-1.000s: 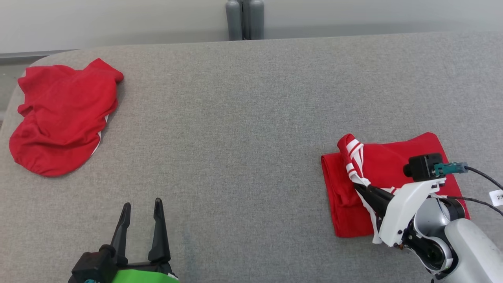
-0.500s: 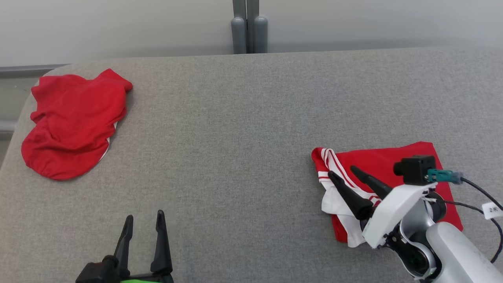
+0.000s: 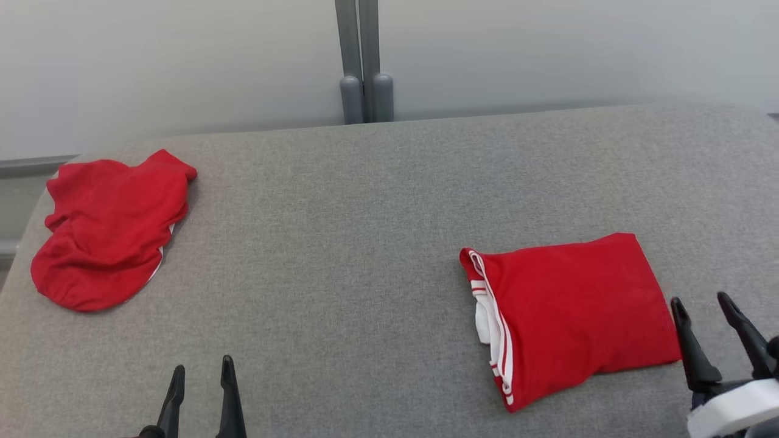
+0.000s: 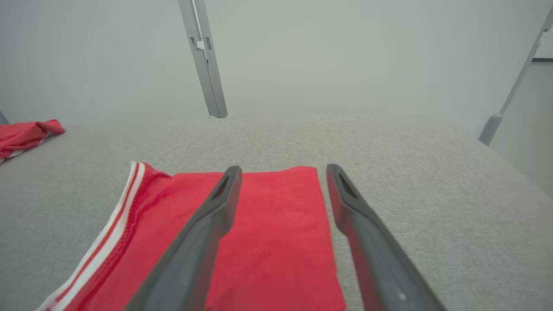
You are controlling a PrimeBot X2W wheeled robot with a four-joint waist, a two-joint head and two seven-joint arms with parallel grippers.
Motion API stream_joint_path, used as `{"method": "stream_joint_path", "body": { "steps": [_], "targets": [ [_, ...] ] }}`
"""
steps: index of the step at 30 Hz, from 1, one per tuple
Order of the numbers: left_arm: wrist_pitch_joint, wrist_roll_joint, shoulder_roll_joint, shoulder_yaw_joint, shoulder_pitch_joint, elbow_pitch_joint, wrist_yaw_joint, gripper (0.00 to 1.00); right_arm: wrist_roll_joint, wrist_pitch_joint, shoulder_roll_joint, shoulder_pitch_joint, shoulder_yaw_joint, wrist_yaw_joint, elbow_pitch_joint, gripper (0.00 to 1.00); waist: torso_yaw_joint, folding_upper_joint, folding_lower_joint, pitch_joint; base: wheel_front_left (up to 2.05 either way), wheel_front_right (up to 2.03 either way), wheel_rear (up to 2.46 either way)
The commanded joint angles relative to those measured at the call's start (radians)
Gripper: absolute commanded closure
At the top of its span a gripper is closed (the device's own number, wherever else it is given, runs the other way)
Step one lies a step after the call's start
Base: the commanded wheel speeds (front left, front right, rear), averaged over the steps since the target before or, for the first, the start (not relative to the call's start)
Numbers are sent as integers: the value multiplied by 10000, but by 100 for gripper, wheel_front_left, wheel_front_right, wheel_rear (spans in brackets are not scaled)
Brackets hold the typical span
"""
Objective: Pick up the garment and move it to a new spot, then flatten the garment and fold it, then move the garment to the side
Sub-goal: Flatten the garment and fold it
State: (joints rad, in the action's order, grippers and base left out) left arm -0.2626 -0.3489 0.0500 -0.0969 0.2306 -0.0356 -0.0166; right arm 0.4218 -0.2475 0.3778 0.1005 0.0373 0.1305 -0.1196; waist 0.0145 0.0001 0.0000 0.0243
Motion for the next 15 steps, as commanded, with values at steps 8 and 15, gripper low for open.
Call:
{"method": "stream_joint_path", "body": {
  "steps": [8, 15],
  "targets": [
    [-27, 660, 18, 630, 257, 96, 119, 0, -1952, -179, -746, 864, -1163, 3, 155, 0, -202, -1, 0, -397, 0, 0, 0],
    [-27, 847, 17, 1081, 472, 203, 167, 0, -2567, -180, -1468, 1275, -1427, 3, 676, 0, -92, -1, 0, -487, 0, 0, 0]
  ]
}}
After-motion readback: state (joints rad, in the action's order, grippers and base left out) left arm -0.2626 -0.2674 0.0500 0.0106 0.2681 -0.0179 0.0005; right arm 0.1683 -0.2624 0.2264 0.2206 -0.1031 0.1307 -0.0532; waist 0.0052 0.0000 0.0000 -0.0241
